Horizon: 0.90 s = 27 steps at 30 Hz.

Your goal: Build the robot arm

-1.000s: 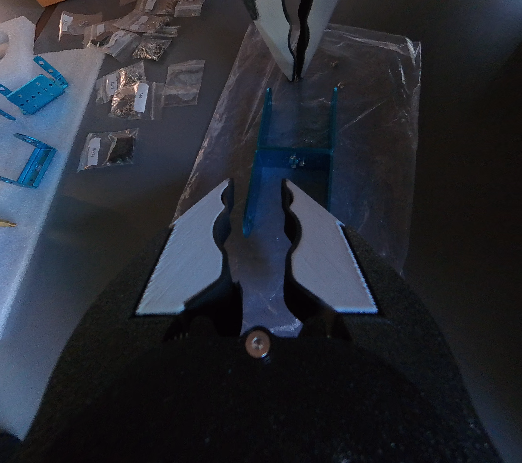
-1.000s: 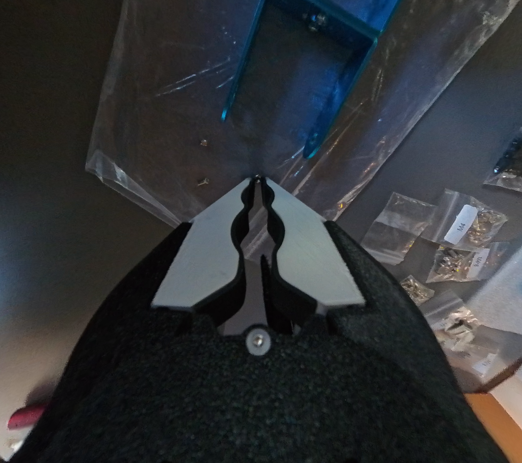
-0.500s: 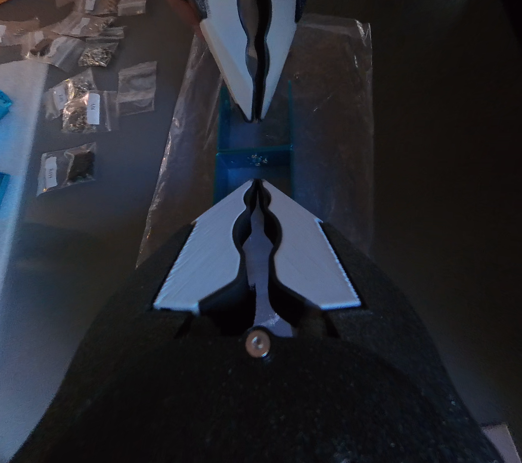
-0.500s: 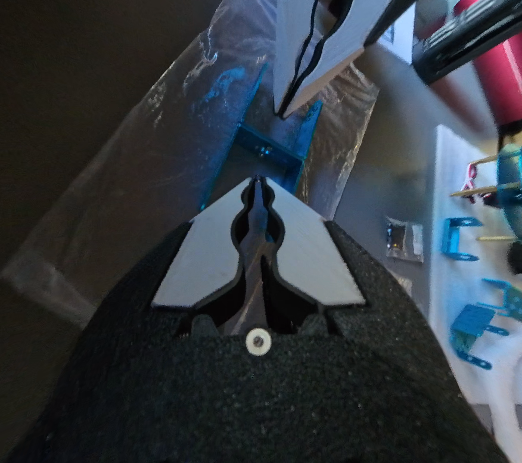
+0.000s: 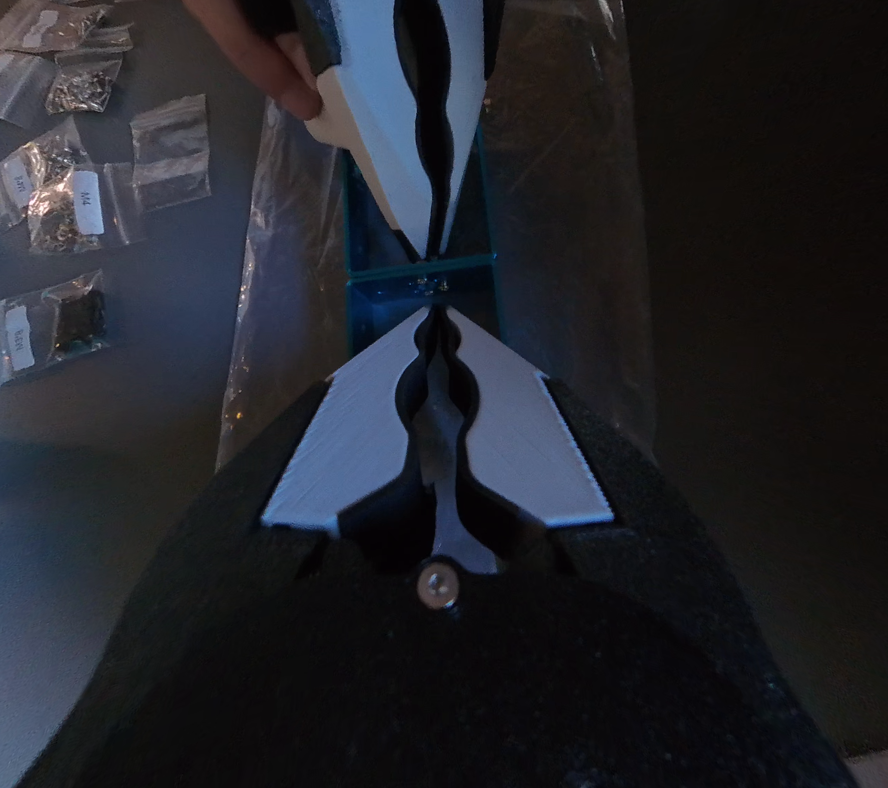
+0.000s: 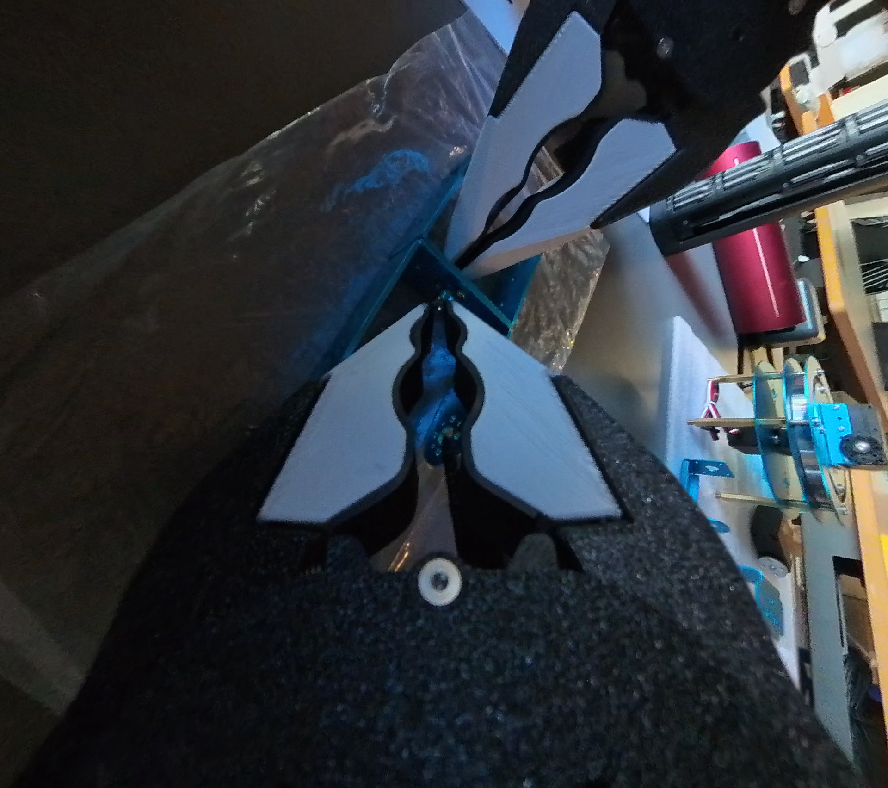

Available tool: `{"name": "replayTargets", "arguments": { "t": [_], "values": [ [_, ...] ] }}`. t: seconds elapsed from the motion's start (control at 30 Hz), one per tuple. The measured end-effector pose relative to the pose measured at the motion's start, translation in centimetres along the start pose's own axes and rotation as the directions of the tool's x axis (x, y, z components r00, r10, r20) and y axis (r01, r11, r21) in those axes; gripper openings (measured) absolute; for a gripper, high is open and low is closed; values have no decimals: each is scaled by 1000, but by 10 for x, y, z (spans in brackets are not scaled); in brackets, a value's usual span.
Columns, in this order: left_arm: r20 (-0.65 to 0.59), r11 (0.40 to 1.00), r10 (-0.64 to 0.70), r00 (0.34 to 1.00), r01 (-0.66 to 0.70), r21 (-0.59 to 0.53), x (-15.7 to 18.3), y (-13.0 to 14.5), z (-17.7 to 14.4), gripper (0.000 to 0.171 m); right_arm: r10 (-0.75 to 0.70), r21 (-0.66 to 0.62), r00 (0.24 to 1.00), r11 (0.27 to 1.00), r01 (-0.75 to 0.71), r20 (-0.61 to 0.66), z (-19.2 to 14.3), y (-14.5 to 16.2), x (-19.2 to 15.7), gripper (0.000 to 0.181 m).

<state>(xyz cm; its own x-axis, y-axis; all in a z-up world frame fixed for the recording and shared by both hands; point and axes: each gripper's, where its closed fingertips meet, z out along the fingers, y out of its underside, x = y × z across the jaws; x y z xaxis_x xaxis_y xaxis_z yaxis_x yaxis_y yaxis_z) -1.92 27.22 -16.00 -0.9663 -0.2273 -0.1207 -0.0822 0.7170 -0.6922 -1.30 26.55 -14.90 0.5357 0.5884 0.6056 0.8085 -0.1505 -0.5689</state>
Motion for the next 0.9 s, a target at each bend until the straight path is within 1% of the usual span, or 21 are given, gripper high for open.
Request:
{"name": "replayTargets", "arguments": {
  "t": [0.07,0.17,0.23,0.3,0.47,0.7,0.9],
  "values": [
    [-1,1000,3,1000,-3,10,-1,-2,-1,0,-16,26,1000,1000,16,-22,-3,-2,2,3],
    [-15,999,-11,1000,12,45,-1,-7,-2,0,-49,48,999,998,50,-13,-3,-3,-1,3],
    [-39,999,-20,999,22,45,1,-8,0,0,-74,50,997,996,74,-14,-1,-2,-2,3],
    [-34,999,-15,999,16,41,1,-8,2,0,-81,70,997,994,82,-19,-1,-4,-2,3],
    [-40,998,-27,999,29,57,1,-9,3,0,-94,80,995,992,96,-33,-1,-3,-2,0],
    [-39,997,-38,998,41,62,0,-9,3,0,-132,77,989,988,137,-66,-1,-3,-2,0],
    [-31,997,-45,998,47,63,0,-9,4,0,-124,81,992,989,125,-21,-1,-4,-5,0]
  ]
}}
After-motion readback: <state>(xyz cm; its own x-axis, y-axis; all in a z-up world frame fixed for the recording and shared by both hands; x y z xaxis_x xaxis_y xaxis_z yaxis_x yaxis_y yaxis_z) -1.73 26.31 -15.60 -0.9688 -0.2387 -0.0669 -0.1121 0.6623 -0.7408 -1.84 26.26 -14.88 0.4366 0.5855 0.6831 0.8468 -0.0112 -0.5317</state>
